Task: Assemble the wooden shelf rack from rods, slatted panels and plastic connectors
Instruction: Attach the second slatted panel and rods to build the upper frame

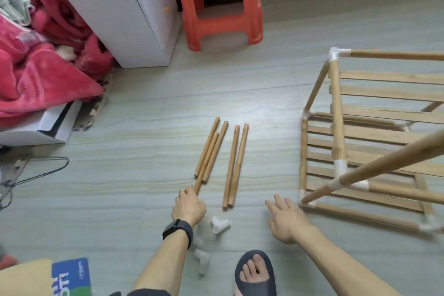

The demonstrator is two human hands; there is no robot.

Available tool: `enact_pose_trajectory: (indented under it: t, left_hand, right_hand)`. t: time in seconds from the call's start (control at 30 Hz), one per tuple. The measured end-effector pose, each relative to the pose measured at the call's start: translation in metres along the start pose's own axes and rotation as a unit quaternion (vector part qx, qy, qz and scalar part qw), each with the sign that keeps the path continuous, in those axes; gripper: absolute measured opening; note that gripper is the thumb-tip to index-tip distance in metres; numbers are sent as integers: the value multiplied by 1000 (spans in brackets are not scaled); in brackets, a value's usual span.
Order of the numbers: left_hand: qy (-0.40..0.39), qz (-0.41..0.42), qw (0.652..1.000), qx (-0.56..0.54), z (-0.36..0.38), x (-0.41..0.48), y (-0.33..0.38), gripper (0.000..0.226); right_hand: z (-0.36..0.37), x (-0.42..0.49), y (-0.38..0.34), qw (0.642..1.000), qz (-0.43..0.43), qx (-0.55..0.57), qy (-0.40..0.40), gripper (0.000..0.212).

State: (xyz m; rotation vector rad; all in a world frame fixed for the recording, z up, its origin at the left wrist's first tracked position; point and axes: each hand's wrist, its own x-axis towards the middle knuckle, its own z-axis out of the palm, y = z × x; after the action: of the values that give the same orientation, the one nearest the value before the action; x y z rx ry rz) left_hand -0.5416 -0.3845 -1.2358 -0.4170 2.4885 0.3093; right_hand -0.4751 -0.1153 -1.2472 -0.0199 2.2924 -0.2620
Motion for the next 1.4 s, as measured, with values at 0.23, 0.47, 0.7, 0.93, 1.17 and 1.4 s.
enact_pose_trajectory:
  t: [0.23, 0.47, 0.7, 0.93, 1.17, 1.4]
  left_hand:
    - [17, 1, 1000, -19, 18, 30, 11, 26]
    - [-6, 73, 996, -60, 35, 22, 36, 22]
    - [-43, 88, 992, -81, 32, 32, 46, 27]
    - [-51, 54, 991, -107, 24, 40, 61, 13]
    - [-250, 52, 898, -358, -24, 5, 46, 8]
    - [-85, 205, 919, -325, -105, -59, 59, 19]
  right_hand:
    - [29, 14, 9, 997, 27, -26, -72, 77]
    - [15, 11, 5, 994, 29, -8, -104, 75]
    - [11, 10, 4, 993, 25, -4, -113, 77]
    - [14, 13, 9, 994, 20, 2, -110, 79]
    - [-12, -3, 12, 992, 30, 89, -83, 75]
    - [-75, -77, -21, 945, -26, 317, 75, 56]
